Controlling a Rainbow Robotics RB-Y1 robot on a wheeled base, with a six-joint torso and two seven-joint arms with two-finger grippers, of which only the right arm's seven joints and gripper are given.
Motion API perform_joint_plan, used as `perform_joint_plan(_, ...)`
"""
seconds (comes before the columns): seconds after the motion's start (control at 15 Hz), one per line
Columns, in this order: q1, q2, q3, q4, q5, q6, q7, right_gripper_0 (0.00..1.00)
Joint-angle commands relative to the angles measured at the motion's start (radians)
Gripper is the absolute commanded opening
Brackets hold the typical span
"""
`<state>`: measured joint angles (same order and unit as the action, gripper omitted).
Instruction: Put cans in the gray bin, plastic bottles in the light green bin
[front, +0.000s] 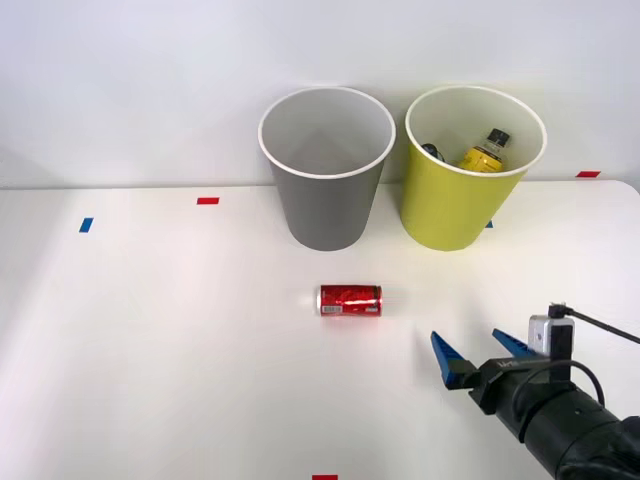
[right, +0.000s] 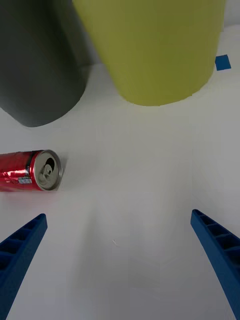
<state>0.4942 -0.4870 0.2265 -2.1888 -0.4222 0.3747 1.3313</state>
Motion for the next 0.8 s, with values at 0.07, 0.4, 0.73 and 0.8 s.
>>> perform_joint_plan(0.07, -0.04, -0.081, 0.042, -0.034, 0.157, 0.116, -0.259, 1.0)
perform_joint_plan(0.4, -0.034, -0.062, 0.155, -0.29, 0.511, 0.543, -0.523, 1.0)
perform_joint_plan(0.73, -0.148, -0.127, 0.274, -0.293, 0.589, 0.699, -0.853, 1.0)
perform_joint_plan(0.8, -0.19, -0.133, 0.298, -0.293, 0.588, 0.759, -0.905, 1.0)
